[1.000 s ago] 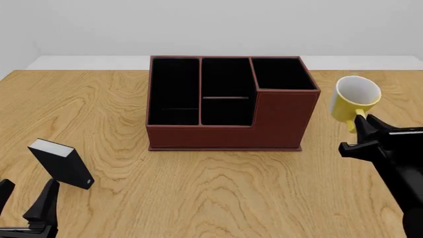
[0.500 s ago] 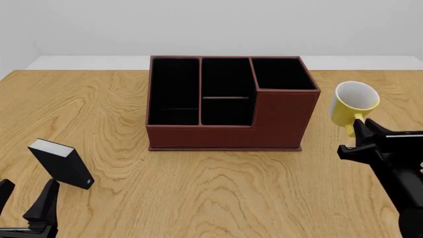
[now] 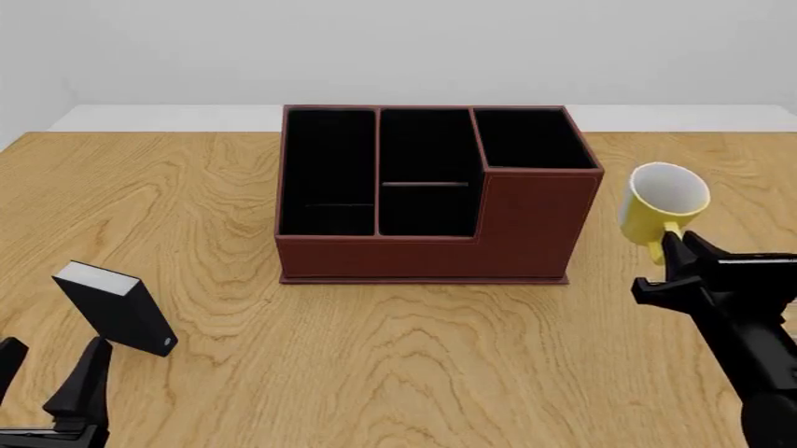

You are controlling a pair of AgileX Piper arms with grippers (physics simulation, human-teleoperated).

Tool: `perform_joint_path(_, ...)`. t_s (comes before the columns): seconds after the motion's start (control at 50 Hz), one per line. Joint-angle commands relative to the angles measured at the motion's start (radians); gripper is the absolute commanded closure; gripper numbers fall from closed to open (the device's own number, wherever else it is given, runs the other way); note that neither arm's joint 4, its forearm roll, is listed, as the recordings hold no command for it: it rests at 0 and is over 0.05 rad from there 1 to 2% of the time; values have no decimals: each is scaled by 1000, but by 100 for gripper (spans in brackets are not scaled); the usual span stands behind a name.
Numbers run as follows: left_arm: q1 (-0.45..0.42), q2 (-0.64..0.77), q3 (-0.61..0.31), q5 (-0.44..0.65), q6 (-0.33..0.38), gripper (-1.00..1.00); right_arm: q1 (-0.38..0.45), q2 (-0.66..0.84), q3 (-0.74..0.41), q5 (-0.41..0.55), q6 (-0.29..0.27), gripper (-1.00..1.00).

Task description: Pick up the yellow and white mug and place it to the right of the caddy.

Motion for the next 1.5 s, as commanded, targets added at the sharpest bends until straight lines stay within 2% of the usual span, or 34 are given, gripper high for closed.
perform_joint_path(0.02,0,0,0,0,0,-100,-5,47,0,-44,14,100)
perform_joint_path(0.5,0,0,0,0,0,-100,-16,213,4,-174,33,100)
perform_joint_path(1.5,0,0,0,0,0,-100,-34,375,-15,-270,52,100)
